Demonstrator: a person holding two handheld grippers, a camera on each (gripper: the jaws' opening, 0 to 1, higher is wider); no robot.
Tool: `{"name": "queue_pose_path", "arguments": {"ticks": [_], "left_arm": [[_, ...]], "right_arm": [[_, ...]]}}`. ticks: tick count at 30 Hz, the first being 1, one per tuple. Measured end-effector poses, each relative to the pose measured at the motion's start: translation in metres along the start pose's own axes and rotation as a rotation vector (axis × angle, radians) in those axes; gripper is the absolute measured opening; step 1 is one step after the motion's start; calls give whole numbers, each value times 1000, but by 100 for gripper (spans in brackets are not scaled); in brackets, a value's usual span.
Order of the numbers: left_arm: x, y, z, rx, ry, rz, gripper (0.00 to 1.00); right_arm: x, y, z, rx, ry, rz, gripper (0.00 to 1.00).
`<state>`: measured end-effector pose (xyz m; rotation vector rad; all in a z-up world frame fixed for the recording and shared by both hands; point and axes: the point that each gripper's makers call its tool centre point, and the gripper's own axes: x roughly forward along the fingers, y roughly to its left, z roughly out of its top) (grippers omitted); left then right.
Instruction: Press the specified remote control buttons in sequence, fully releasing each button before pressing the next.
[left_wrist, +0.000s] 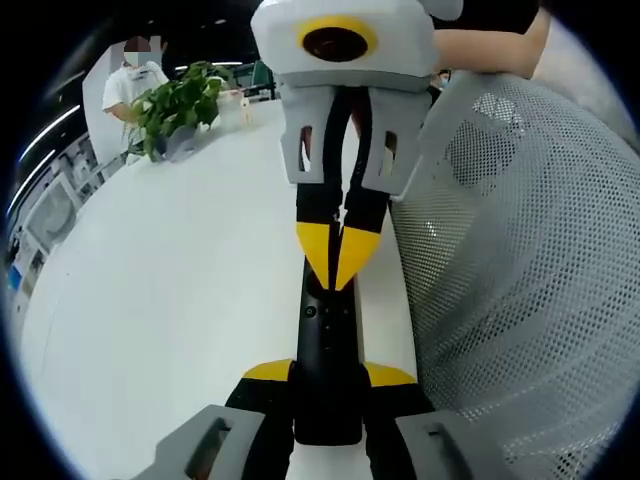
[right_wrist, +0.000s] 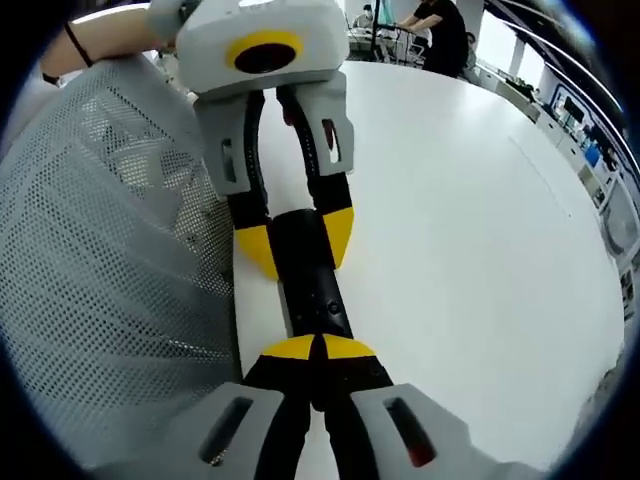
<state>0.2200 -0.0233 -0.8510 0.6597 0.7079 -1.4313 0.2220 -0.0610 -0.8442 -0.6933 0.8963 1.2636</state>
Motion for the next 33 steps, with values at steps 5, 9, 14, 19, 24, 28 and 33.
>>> {"name": "queue_pose_path", "arguments": {"ticks": [5, 9, 14, 19, 24, 28, 33], "left_arm": [[0, 0, 1, -11, -7, 6, 25], [0, 0, 1, -20, -14, 12, 25], [0, 0, 1, -22, -11, 17, 25], [0, 0, 1, -21, -11, 15, 25], [0, -1, 1, -20, -13, 13, 25], [0, -1, 1, -25, -18, 11, 25], [0, -1, 0, -31, -24, 9, 25]], "right_arm": [[0, 2, 1, -1, -13, -4, 0], [-1, 2, 1, 13, -20, -9, 0], [-1, 2, 1, -13, -24, -16, 0], [-1, 3, 2, -129, -13, -33, 0], [0, 5, 3, -291, 29, -68, 0], [1, 7, 3, -363, 58, -87, 0], [1, 7, 4, -469, 99, -114, 0]]}}
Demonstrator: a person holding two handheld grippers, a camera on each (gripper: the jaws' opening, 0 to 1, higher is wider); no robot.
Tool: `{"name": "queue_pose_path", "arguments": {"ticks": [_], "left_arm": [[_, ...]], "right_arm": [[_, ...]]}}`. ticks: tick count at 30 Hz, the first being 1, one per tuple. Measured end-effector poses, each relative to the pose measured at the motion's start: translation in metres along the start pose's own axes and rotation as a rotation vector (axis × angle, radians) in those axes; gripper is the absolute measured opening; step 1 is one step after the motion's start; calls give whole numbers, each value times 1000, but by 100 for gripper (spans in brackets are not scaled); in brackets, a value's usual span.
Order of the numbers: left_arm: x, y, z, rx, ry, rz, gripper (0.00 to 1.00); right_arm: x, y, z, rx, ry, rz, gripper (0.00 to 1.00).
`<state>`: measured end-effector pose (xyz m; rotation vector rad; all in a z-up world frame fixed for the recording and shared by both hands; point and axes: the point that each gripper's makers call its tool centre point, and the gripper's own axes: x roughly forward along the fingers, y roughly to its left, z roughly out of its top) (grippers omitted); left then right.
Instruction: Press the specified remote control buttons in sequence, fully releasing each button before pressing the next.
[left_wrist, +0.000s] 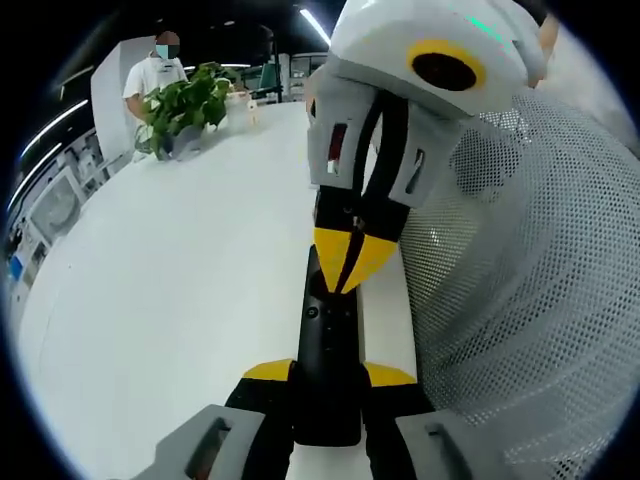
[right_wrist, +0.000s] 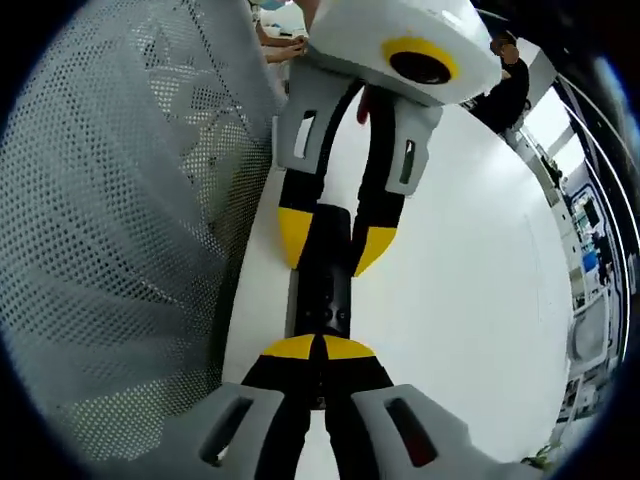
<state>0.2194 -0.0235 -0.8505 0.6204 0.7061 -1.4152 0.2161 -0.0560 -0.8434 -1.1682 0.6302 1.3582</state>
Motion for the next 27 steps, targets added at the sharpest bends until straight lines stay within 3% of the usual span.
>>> {"name": "queue_pose_path", "arguments": {"ticks": [7, 13, 27], "left_arm": [[0, 0, 0, -2, -10, -5, 25], [0, 1, 0, 2, -14, -8, 25], [-1, 0, 1, 6, -15, -12, 25]], "right_arm": [[0, 0, 0, -45, 12, -14, 0], [1, 0, 2, -136, 43, -36, 0], [0, -2, 1, -98, 12, -30, 0]]}}
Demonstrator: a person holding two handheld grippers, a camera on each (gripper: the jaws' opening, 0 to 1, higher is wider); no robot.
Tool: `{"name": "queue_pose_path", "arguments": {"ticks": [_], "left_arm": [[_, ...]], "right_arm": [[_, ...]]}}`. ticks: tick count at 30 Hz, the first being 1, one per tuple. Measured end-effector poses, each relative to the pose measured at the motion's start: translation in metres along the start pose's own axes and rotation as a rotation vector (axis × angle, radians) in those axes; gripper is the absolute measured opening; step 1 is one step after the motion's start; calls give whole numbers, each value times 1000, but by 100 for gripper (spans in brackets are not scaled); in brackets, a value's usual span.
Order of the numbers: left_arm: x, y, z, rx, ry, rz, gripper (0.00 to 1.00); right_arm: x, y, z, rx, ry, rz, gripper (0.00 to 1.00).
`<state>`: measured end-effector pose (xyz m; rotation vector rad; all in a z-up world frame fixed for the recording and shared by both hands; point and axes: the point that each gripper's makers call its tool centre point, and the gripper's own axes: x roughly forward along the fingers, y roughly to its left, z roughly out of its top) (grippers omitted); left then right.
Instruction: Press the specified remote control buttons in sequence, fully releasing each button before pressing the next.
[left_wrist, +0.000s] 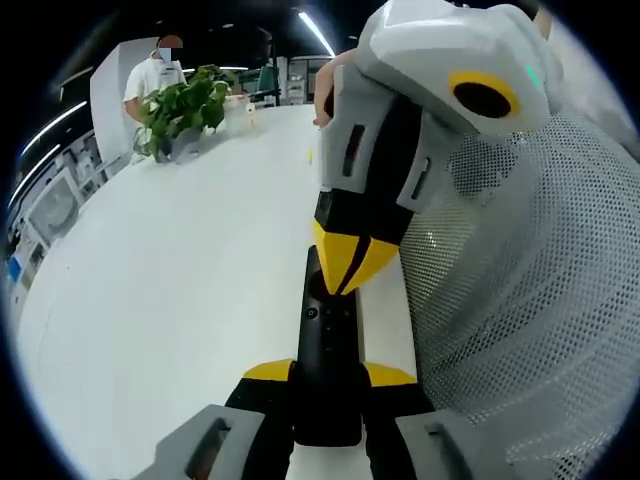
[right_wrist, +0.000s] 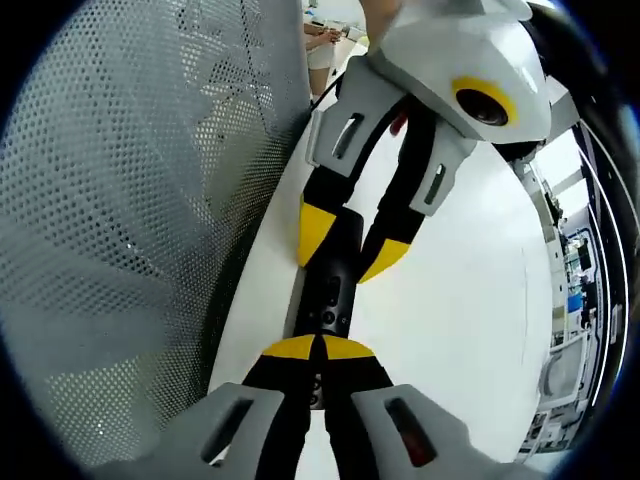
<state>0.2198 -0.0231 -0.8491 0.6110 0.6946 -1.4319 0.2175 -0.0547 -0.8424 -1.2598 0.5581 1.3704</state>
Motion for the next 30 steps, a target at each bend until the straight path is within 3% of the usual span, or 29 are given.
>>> {"name": "queue_pose_path", "arguments": {"ticks": [4, 23, 30], "left_arm": [[0, 1, -1, -3, -1, -2, 25], [0, 0, 0, 4, 2, -4, 25], [1, 0, -1, 21, 15, -2, 25]], "right_arm": [[0, 4, 5, 28, -33, 25, 0], [4, 4, 15, -97, -32, -4, 0], [5, 4, 15, -96, -45, 6, 0]]}}
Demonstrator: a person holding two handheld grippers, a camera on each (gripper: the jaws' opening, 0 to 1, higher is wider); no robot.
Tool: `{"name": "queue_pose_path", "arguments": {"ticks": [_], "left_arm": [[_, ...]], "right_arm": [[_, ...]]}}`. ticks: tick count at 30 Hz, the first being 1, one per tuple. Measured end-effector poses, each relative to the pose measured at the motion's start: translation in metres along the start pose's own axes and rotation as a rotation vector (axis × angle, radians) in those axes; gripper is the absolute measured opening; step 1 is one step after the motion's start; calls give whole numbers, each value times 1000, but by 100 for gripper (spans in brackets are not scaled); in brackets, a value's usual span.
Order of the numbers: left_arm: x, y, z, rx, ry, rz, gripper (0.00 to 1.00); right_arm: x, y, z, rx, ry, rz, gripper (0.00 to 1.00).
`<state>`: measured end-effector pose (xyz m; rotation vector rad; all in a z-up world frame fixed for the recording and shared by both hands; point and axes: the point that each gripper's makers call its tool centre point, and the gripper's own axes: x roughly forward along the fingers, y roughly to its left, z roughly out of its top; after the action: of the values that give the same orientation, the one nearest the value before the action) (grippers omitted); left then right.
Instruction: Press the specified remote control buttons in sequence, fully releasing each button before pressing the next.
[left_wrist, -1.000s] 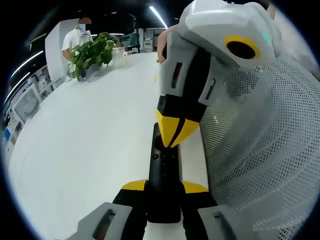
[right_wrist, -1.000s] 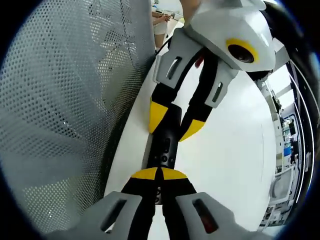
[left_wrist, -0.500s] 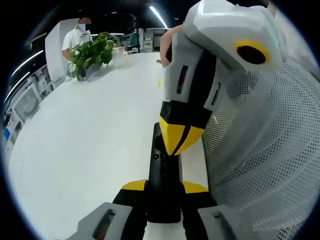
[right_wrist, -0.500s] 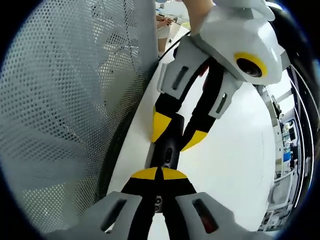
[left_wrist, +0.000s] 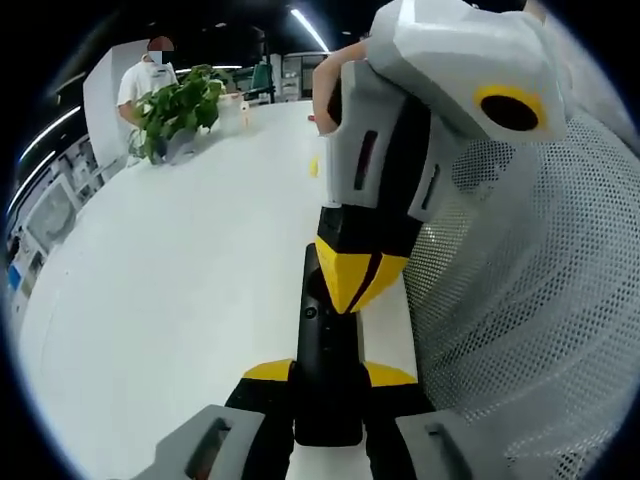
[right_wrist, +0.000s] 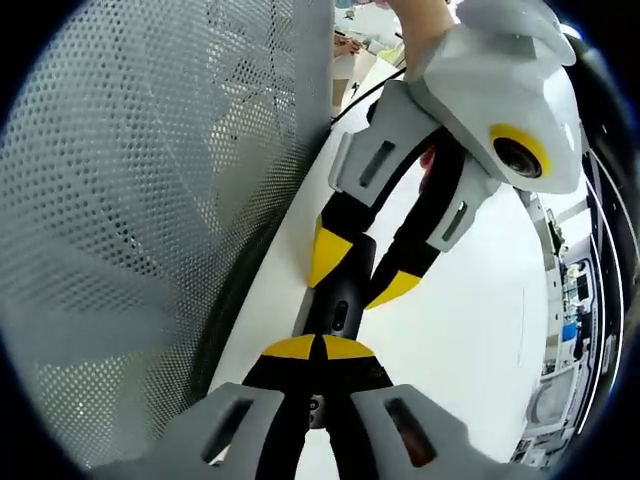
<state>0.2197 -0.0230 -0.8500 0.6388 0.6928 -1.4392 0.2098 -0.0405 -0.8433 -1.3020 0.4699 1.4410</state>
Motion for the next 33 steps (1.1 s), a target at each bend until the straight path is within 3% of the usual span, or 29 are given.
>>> {"name": "queue_pose_path", "arguments": {"ticks": [12, 21, 33], "left_arm": [[-1, 1, 0, -20, -25, -1, 25], [-1, 2, 0, -16, -23, 1, 25], [-1, 2, 0, -29, -31, -5, 25]], "right_arm": [[1, 0, 0, -43, 20, 8, 0], [1, -1, 0, -25, 12, 16, 0], [2, 2, 1, -146, 65, -15, 0]]}}
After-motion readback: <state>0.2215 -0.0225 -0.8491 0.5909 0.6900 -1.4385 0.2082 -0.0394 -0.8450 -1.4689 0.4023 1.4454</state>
